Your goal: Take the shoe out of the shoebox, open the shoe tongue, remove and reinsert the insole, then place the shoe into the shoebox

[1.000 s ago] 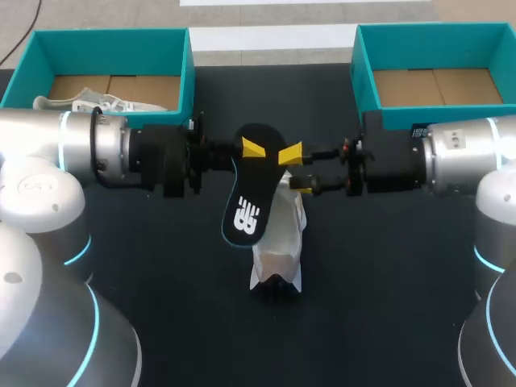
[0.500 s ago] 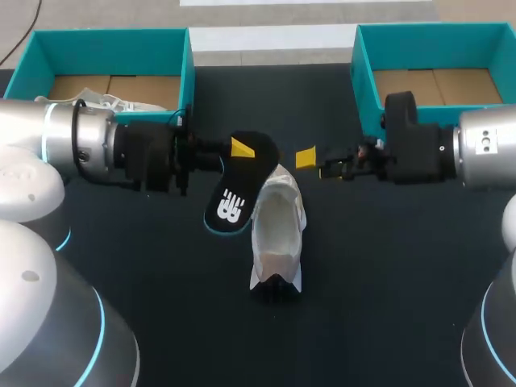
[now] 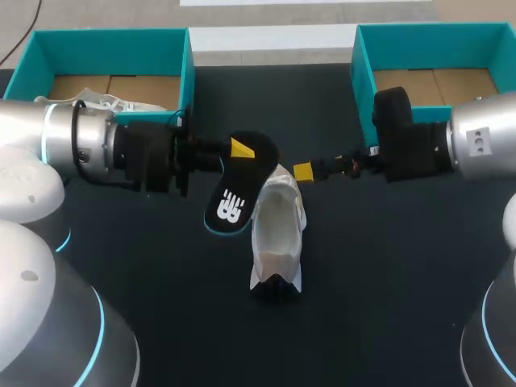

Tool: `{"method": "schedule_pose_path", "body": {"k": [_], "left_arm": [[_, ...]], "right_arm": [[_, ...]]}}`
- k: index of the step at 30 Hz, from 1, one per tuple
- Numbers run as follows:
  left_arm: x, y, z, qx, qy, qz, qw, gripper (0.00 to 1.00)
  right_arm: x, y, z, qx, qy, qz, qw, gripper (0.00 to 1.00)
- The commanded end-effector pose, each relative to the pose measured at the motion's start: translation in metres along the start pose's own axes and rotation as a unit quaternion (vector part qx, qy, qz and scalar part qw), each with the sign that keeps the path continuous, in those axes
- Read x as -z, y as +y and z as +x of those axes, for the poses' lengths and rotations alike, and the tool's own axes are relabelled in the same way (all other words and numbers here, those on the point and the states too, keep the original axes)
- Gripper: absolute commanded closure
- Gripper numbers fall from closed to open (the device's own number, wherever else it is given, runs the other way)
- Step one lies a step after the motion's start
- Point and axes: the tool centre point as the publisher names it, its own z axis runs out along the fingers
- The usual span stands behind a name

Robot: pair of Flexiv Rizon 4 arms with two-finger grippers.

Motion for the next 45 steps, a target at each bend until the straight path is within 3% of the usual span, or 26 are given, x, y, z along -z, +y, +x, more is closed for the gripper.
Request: {"method": "schedule_pose_path", "body": {"k": [1, 13, 15, 18, 22, 24, 40, 43, 45], "left_arm": [[0.0, -0.001, 0.0, 0.0, 0.001, -0.001, 1.0, 1.0], [0.0, -0.001, 0.0, 0.0, 0.001, -0.001, 1.0, 1.0], [0.0, -0.001, 0.0, 0.0, 0.001, -0.001, 1.0, 1.0], [0.001, -0.007, 0.006, 0.05, -0.005, 0.025, 0.998, 1.0], [0.008, -0.017, 0.008, 0.1, -0.014, 0.045, 0.994, 1.0], [0.01, -0.019, 0.01, 0.123, -0.016, 0.054, 0.991, 1.0], [0.012, -0.015, 0.013, 0.138, -0.005, 0.058, 0.989, 1.0], [0.012, -0.015, 0.013, 0.138, -0.005, 0.058, 0.989, 1.0], [0.01, -0.019, 0.016, 0.144, -0.003, 0.062, 0.988, 1.0]], "right_arm": [[-0.005, 0.01, -0.006, 0.275, 0.058, 0.127, 0.951, 0.0], [-0.005, 0.01, -0.006, 0.275, 0.058, 0.127, 0.951, 0.0], [-0.005, 0.009, -0.016, 0.314, 0.024, 0.14, 0.939, 0.0], [-0.005, 0.008, -0.027, 0.389, -0.031, 0.17, 0.905, 0.0], [-0.006, 0.003, -0.04, 0.424, -0.062, 0.17, 0.887, 0.0], [-0.007, -0.004, -0.047, 0.414, -0.094, 0.183, 0.887, 0.0], [-0.007, -0.004, -0.047, 0.414, -0.094, 0.183, 0.887, 0.0], [-0.011, -0.009, -0.052, 0.48, -0.105, 0.185, 0.851, 0.0], [-0.011, -0.012, -0.054, 0.485, -0.117, 0.192, 0.845, 0.0]]}}
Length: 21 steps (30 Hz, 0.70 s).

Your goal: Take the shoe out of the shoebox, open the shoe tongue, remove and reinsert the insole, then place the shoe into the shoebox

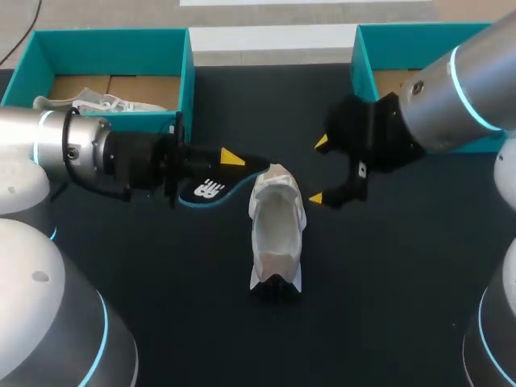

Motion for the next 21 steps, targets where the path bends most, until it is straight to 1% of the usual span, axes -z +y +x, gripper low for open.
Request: {"method": "schedule_pose_path", "body": {"k": [1, 3, 4, 5, 6, 9, 13, 17, 21], "left_arm": [[-0.004, -0.004, 0.009, 0.007, 0.004, 0.009, 1.0, 1.0], [-0.006, -0.005, 0.015, 0.02, -0.001, 0.02, 1.0, 1.0], [-0.007, -0.006, 0.02, 0.027, -0.006, 0.023, 0.999, 1.0], [-0.008, -0.007, 0.023, 0.031, -0.005, 0.025, 0.999, 1.0], [-0.01, -0.008, 0.027, 0.037, -0.004, 0.025, 0.999, 1.0], [-0.012, -0.011, 0.035, 0.05, -0.01, 0.03, 0.998, 1.0], [-0.014, -0.013, 0.043, 0.075, -0.013, 0.042, 0.996, 1.0], [-0.018, -0.011, 0.05, 0.086, -0.014, 0.042, 0.995, 1.0], [-0.025, -0.004, 0.056, 0.092, -0.014, 0.041, 0.995, 1.0]], "right_arm": [[-0.01, -0.005, 0.006, 0.055, -0.012, 0.029, 0.998, 0.0], [-0.013, -0.012, 0.008, 0.06, -0.019, 0.03, 0.998, 0.0], [-0.017, -0.016, 0.008, 0.067, 0.002, 0.028, 0.997, 0.0], [-0.019, -0.02, 0.008, 0.057, 0.004, 0.03, 0.998, 0.0], [-0.024, -0.024, 0.009, 0.057, 0.008, 0.019, 0.998, 0.0], [-0.032, -0.028, 0.009, 0.059, 0.022, 0.011, 0.998, 0.0], [-0.049, -0.035, 0.01, 0.053, 0.032, -0.026, 0.998, 0.0], [-0.062, -0.041, 0.011, 0.058, 0.04, -0.044, 0.997, 0.0], [-0.075, -0.045, 0.013, 0.068, 0.05, -0.049, 0.995, 0.0]]}}
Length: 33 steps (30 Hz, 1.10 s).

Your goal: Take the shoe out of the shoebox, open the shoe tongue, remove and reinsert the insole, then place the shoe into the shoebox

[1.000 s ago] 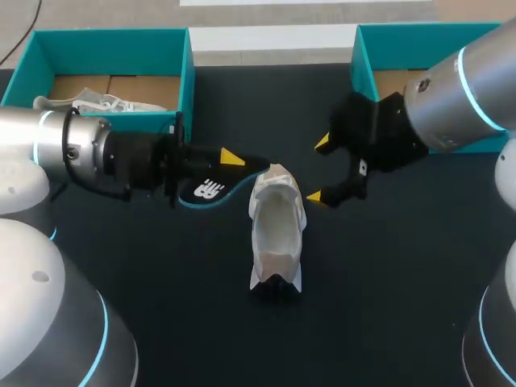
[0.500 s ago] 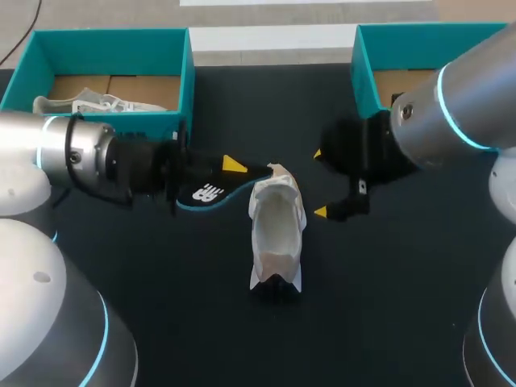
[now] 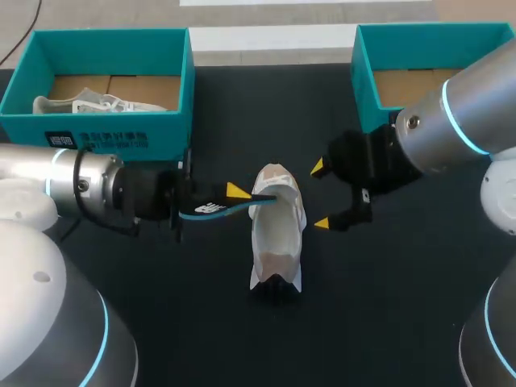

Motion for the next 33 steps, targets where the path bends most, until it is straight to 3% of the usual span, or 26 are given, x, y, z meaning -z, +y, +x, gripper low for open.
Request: {"method": "schedule_pose_path", "body": {"k": [1, 11, 21, 25, 33], "left_arm": [[-0.01, 0.007, 0.005, 0.0, -0.004, 0.002, 1.0, 1.0], [-0.025, 0.026, 0.018, 0.001, 0.001, -0.001, 1.0, 1.0], [-0.026, 0.03, 0.023, 0.005, 0.003, -0.009, 1.0, 1.0], [-0.025, 0.031, 0.026, 0.007, 0.001, -0.012, 1.0, 1.0], [-0.023, 0.032, 0.028, 0.009, 0.0, -0.014, 1.0, 1.0]], "right_arm": [[-0.028, -0.006, 0.0, 0.007, 0.006, -0.028, 1.0, 0.0], [-0.053, -0.02, 0.009, 0.003, 0.008, -0.04, 0.999, 0.0], [-0.053, -0.025, 0.011, 0.002, -0.013, -0.008, 1.0, 0.0], [-0.054, -0.032, 0.015, -0.029, -0.033, 0.009, 0.999, 0.0], [-0.052, -0.04, 0.017, -0.032, -0.049, 0.013, 0.998, 0.0]]}}
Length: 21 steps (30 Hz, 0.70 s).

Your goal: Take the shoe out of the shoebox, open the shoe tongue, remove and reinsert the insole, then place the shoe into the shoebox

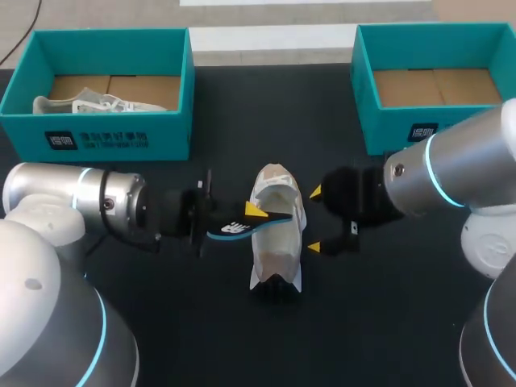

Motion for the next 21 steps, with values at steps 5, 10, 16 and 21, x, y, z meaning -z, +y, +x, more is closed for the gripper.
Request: {"method": "schedule_pose_path", "body": {"k": [5, 10, 16, 21], "left_arm": [[0.0, 0.002, 0.005, 0.002, -0.006, -0.004, 1.0, 1.0], [-0.001, 0.004, 0.008, 0.007, 0.001, -0.009, 1.0, 1.0], [-0.001, 0.004, 0.008, 0.007, 0.001, -0.009, 1.0, 1.0], [-0.001, 0.004, 0.008, 0.007, 0.001, -0.009, 1.0, 1.0]], "right_arm": [[-0.006, -0.01, 0.004, -0.007, -0.004, 0.007, 1.0, 0.0], [-0.011, -0.016, 0.003, -0.028, -0.002, 0.023, 0.999, 0.0], [-0.011, -0.016, 0.003, -0.028, -0.002, 0.023, 0.999, 0.0], [-0.011, -0.016, 0.003, -0.028, -0.002, 0.023, 0.999, 0.0]]}}
